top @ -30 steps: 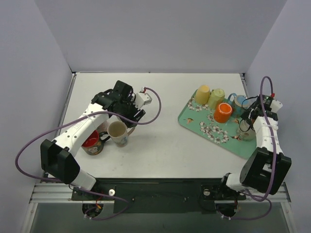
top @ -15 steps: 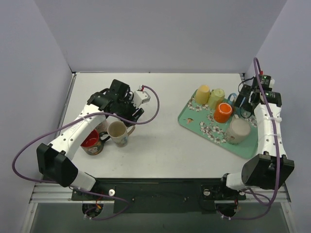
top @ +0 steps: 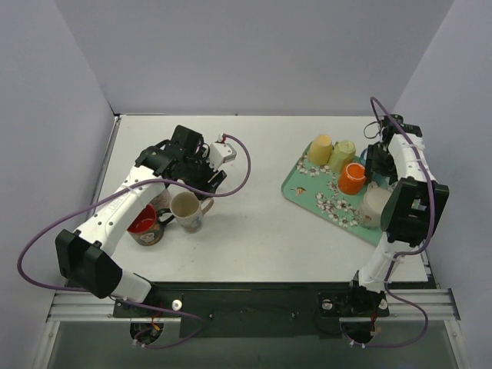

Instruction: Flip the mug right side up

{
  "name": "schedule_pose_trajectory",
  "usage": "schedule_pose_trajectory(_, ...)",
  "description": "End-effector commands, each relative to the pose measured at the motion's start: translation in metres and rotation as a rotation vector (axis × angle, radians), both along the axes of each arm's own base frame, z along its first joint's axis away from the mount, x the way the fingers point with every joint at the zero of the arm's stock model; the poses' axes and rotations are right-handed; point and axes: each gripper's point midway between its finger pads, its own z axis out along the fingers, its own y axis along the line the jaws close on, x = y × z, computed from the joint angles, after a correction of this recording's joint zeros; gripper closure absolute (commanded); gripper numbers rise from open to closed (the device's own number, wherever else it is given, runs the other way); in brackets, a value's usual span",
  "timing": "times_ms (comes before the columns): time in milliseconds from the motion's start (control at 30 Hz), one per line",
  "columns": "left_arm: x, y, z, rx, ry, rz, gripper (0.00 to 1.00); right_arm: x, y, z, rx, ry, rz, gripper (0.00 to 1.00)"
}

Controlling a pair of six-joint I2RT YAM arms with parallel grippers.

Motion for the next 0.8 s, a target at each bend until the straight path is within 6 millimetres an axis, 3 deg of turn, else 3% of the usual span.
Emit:
schedule_pose_trajectory(0, 0.005, -0.005, 0.024, -0.050, -0.055, -0.014, 0.31, -0.023, 0.000, -0.001, -0.025, 0.076, 0.046, 0.45)
schedule_pose_trajectory(100, 0.005, -0.006, 0.024, -0.054, -0.053, -0.015, 0.31, -0.026, -0.007, -0.013, -0.059, 0.101, 0.039, 0.44)
schedule_pose_trajectory(233, 0.004, -0.007, 0.024, -0.059, -0.048, -0.019, 0.31, -0.025, 0.002, -0.036, -0.011, 0.150, 0.058, 0.46)
schedule_pose_trajectory(500, 0.004, -0.006, 0.026, -0.063, -0.059, -0.020, 0.32, -0.034, 0.012, -0.052, 0.007, 0.175, 0.043, 0.62)
schedule_pose_trajectory(600, 0.003, -0.007, 0.029, -0.069, -0.060, -0.021, 0.32, -0.038, 0.016, -0.055, 0.026, 0.190, 0.045, 0.78)
schedule_pose_trajectory(667, 0.003, -0.006, 0.029, -0.067, -0.062, -0.019, 0.32, -0.041, 0.016, -0.053, 0.023, 0.193, 0.041, 1.00)
schedule_pose_trajectory(767, 0.003, -0.007, 0.029, -0.074, -0.061, -0.023, 0.32, -0.043, 0.019, -0.033, -0.001, 0.143, 0.047, 1.00)
